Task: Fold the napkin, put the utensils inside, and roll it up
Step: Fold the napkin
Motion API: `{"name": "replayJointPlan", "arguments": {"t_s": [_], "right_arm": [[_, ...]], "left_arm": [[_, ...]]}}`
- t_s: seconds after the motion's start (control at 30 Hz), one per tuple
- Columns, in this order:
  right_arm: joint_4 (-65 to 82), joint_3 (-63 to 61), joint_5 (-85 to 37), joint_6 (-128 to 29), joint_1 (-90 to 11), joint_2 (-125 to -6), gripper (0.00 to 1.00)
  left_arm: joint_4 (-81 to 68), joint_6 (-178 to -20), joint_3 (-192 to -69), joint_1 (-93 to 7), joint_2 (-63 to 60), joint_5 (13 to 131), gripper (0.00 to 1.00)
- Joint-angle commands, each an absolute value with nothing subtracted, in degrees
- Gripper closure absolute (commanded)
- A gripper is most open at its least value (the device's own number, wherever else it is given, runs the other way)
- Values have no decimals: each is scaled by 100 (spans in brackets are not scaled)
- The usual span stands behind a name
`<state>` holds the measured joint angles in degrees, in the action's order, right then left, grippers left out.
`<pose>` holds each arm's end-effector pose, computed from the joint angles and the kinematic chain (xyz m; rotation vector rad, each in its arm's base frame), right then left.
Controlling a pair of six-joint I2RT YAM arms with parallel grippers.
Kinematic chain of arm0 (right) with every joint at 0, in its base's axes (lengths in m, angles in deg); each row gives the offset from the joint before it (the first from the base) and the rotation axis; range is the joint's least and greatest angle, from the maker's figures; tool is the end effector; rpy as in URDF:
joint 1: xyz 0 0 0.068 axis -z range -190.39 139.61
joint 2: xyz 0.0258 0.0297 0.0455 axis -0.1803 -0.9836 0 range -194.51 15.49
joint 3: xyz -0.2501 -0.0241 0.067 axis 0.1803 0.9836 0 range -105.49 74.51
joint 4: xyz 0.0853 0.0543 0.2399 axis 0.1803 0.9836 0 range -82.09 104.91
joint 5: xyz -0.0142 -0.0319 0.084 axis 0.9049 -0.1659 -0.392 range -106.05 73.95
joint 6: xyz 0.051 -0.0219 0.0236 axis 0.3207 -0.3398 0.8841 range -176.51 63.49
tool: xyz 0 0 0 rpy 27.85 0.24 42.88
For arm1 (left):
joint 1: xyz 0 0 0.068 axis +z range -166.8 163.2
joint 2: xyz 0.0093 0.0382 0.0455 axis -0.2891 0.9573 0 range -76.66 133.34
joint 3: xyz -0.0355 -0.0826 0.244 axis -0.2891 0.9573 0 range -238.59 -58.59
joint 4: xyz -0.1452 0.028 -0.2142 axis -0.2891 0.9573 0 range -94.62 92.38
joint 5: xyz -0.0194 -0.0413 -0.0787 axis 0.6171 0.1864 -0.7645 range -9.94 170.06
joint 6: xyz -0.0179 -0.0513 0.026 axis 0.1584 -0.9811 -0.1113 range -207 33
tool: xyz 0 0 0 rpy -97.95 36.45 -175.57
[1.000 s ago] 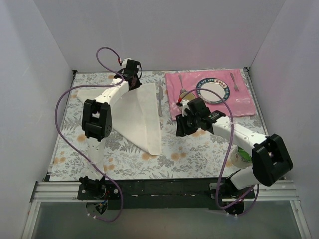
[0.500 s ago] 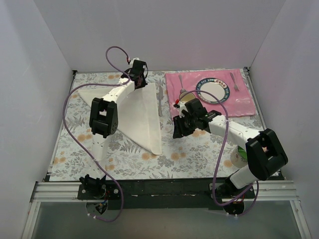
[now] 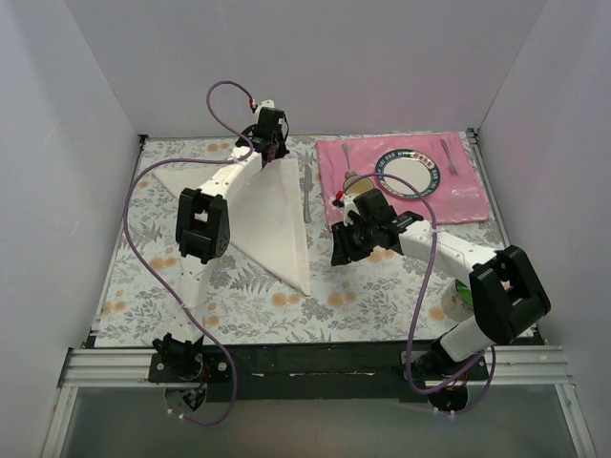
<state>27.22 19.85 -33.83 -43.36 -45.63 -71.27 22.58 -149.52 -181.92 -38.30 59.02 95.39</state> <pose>0.2510 0.1940 0.1939 -0.6269 2.4807 0.7312 0.5073 -0.1872 0.2206 -0.9317 2.0790 -0.4895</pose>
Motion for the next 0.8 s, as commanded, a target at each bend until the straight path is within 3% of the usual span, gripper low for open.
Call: {"name": "replayJointPlan", "arguments": {"t_s": [0.0,0.77], "right_arm": [[2628,1755,-3406,-4350,-4528,-7161,54],[2680,1703,-3398,-4403,-4502,-7240,54]], "left_arm": [[2052,-14774,-18401,-3904,5984,9500,100],[1867,-14598,-18717,-3974,6274,9377,100]]}}
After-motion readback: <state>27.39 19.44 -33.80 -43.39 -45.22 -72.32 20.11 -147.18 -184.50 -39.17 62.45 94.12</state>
